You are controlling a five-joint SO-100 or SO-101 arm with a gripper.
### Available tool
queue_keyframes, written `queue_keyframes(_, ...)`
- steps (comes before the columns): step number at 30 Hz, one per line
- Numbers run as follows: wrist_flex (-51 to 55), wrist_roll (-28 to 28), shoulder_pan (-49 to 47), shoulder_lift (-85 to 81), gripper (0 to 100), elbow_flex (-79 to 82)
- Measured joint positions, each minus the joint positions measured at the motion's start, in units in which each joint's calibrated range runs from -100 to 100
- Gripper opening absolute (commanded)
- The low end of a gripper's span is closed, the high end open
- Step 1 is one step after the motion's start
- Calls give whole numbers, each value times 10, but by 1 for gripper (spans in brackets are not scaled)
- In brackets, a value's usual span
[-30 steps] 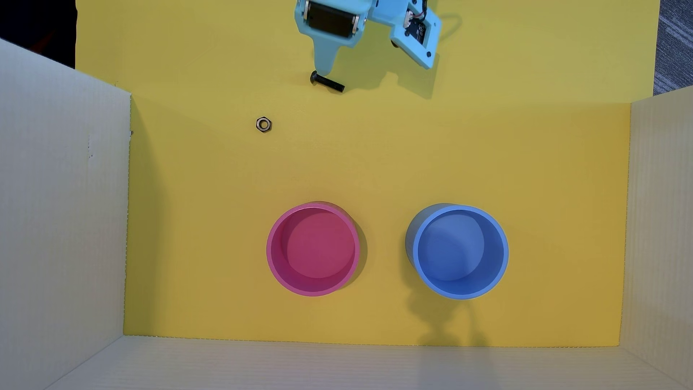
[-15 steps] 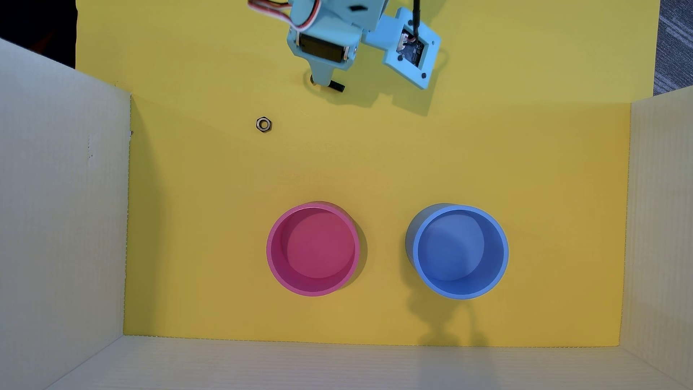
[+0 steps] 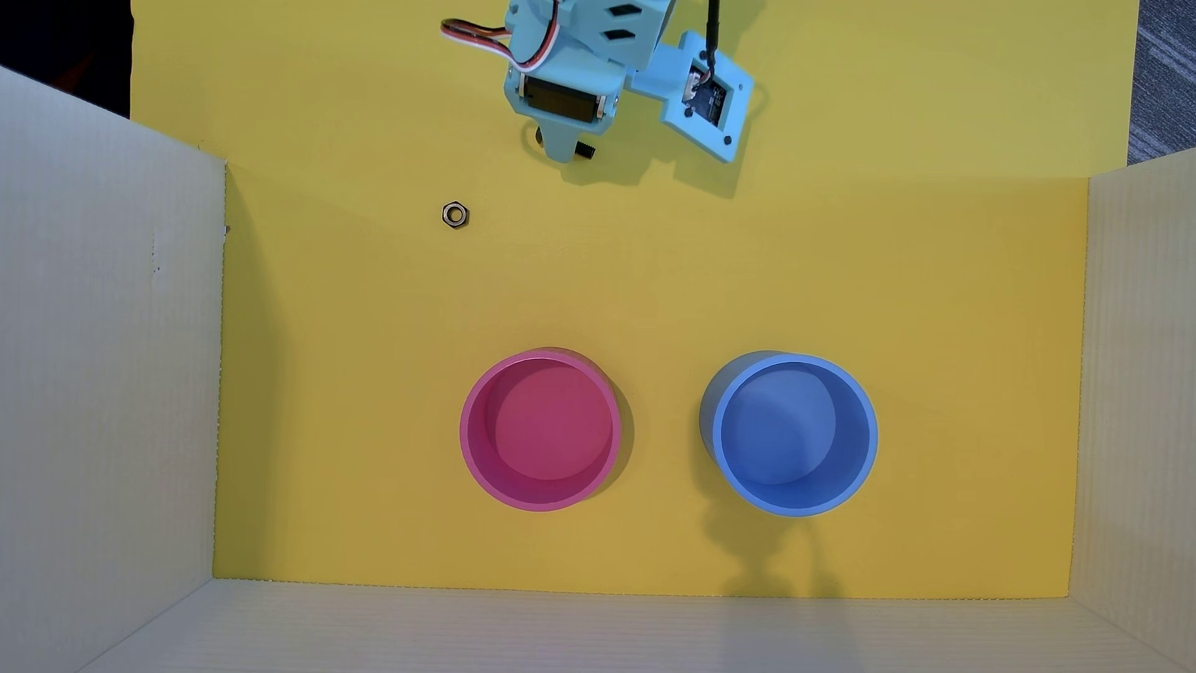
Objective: Pick up the bolt and place it in the pink box
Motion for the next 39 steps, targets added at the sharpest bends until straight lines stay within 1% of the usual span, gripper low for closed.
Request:
queue_keyframes(9,-38,0,0,2,12,12)
queue_keyframes(39,-39,-3,5,3,12,12)
